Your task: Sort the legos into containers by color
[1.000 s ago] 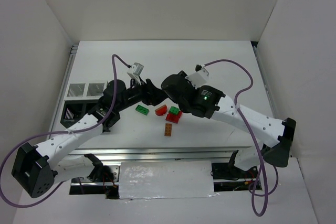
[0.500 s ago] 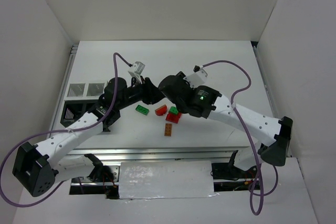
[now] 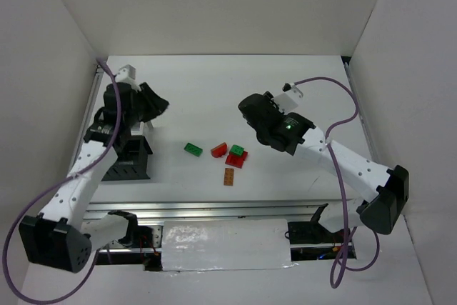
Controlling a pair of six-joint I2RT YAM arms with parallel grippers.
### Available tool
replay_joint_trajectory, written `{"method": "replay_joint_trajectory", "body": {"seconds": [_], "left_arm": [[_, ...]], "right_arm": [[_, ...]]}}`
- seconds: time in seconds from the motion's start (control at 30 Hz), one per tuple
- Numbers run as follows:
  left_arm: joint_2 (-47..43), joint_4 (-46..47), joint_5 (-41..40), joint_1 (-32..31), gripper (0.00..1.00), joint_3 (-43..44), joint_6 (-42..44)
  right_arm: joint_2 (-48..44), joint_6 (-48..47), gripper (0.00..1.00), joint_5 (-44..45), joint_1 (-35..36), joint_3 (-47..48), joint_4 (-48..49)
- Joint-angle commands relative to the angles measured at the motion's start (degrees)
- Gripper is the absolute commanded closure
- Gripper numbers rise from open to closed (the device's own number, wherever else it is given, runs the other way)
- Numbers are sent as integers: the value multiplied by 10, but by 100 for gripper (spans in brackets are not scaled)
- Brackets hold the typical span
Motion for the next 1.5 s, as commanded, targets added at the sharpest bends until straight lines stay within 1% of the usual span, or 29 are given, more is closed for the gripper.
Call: {"method": "replay_joint_trajectory", "body": {"seconds": [0.0,0.13,0.23,0.3,0.47,0.57,0.6,0.67,0.7,0.73,0.77,0.83,0.9,0.93,0.97,1.0,1.03,1.07,1.1,1.17,1.2,1.23,1.27,1.3,1.33,1.37,1.4,1.43,1.47], "left_arm": [[64,-160,-215,60,100,84,-27],[144,-186,-263,97,100,139,-53],[187,-219,-290,107,98,177,-70],[200,-231,-308,111,95,183,-77],[190,-233,-338,113,90,155,-93],[187,-238,-360,114,78,144,-97],[186,-235,-359,114,68,140,-92],[184,-232,-354,114,56,136,-91],[184,-231,-349,114,46,133,-92],[184,-230,-348,114,41,131,-92],[184,-231,-347,114,32,129,-92],[179,-231,-342,114,25,127,-92],[165,-230,-333,113,13,128,-88],[158,-229,-326,113,10,129,-86],[151,-225,-310,113,10,130,-80],[127,-203,-283,112,11,129,-54],[111,-187,-210,100,11,120,-43],[71,-162,-159,89,11,107,-15],[49,-78,-37,76,11,87,2],[-19,9,73,43,10,21,37],[-46,88,73,43,9,-6,47],[-72,124,142,6,7,-56,70],[-126,167,151,-5,6,-84,81],[-152,257,168,-27,5,-142,93],[-193,304,201,-37,5,-170,106],[-208,345,220,-46,5,-191,115],[-222,425,236,-61,5,-234,125],[-244,459,244,-69,4,-254,131],[-254,495,252,-75,4,-273,136]], "right_arm": [[-32,-128,100,-47,-1,-19,106],[-65,-238,100,-178,5,-71,212],[-89,-278,100,-226,5,-104,258],[-93,-290,100,-234,4,-104,255],[-92,-304,100,-238,5,-94,244],[-85,-308,100,-248,3,-87,242],[-82,-309,100,-255,4,-85,241],[-80,-310,100,-258,5,-82,241],[-80,-310,100,-261,5,-81,241],[-79,-310,100,-262,4,-79,240],[-79,-311,100,-262,5,-79,238],[-79,-315,100,-265,5,-75,236],[-78,-322,100,-264,5,-69,231],[-76,-324,100,-264,5,-66,226],[-74,-327,100,-267,5,-63,223],[-72,-341,100,-281,5,-60,223],[-72,-350,100,-290,4,-55,223],[-72,-361,100,-304,5,-53,226],[-72,-391,100,-338,4,-50,229],[-75,-407,100,-361,5,-43,218],[-77,-406,100,-378,-1,-30,195],[-81,-402,100,-389,-1,-25,187],[-86,-395,100,-404,-6,-21,181],[-92,-375,100,-450,-16,-21,175],[-107,-367,100,-484,-21,-22,177],[-115,-359,100,-517,-25,-29,183],[-122,-356,100,-545,-27,-32,189],[-138,-352,100,-597,-34,-34,189],[-147,-344,100,-615,-37,-39,188]]}}
